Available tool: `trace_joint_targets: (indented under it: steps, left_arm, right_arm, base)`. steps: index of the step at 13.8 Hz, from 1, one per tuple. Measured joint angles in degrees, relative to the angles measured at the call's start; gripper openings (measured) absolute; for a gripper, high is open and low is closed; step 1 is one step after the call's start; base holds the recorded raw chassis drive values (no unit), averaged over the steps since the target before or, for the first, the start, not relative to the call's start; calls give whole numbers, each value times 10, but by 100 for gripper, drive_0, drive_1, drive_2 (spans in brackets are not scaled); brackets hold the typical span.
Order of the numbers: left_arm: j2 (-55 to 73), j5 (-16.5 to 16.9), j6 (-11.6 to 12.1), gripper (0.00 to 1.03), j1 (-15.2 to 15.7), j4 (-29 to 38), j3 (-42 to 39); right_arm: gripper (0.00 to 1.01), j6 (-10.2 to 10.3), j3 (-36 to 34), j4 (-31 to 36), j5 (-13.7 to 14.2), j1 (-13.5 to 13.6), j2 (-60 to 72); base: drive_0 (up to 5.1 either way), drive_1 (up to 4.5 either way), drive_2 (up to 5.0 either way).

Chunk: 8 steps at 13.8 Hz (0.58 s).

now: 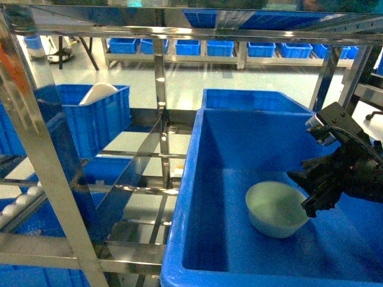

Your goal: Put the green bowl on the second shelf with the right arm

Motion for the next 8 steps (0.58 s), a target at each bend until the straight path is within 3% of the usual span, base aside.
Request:
trace_joint_targets:
  steps: [3, 5, 8]
  left_arm:
    - [0, 0, 0, 98, 0, 0, 0]
    - [0, 0, 0, 98, 0, 0, 0]
    - [0, 0, 0, 98, 0, 0, 0]
  right_arm:
    - [72, 11, -23, 21, 3, 2, 0]
    - [100, 43, -63, 92, 11, 2, -17]
    - [98, 62, -151, 211, 24, 4, -63]
  base:
    - [0, 0, 0]
    - [0, 0, 0]
    - [0, 0, 0]
